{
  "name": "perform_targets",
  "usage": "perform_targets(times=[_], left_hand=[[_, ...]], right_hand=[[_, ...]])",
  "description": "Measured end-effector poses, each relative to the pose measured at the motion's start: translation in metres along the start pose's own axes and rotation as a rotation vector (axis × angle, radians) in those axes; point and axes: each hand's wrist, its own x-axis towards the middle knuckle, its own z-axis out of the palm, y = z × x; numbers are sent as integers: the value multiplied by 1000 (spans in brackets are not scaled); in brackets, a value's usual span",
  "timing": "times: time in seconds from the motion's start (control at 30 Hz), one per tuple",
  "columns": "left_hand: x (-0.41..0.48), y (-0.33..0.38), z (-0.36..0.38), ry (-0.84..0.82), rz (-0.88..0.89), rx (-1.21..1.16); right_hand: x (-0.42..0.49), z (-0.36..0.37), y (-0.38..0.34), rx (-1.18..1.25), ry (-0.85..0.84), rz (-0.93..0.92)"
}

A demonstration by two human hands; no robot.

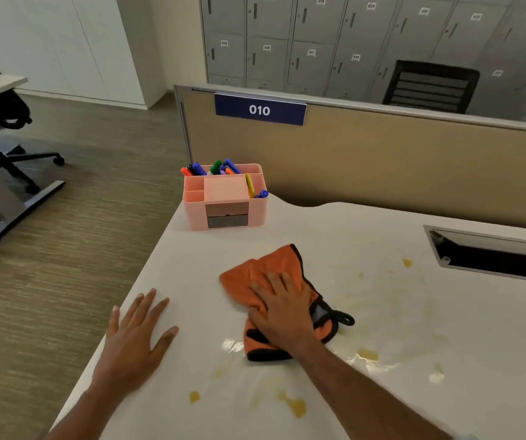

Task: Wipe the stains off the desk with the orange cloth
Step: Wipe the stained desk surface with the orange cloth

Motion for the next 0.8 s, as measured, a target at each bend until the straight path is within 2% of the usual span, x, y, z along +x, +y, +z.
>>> perform_targets(times=[0.17,0.27,0.33,0.5,0.6,0.8], left_hand=[[-4,1,3,18,26,-29],[-2,2,1,34,36,-20],[-3,2,2,24,47,-14],[1,7,2,-40,160,-8],[14,23,3,-86,263,1],[40,38,7,-97,294,39]], right_hand=[[18,-18,56,-105,-71,305],[51,-19,49,-86,-104,336],[58,-13,34,-109,-107,270],[21,0,0,-82,-100,-40],[-15,2,17,-55,-21,-76],[9,-12,73,-128,-50,278]])
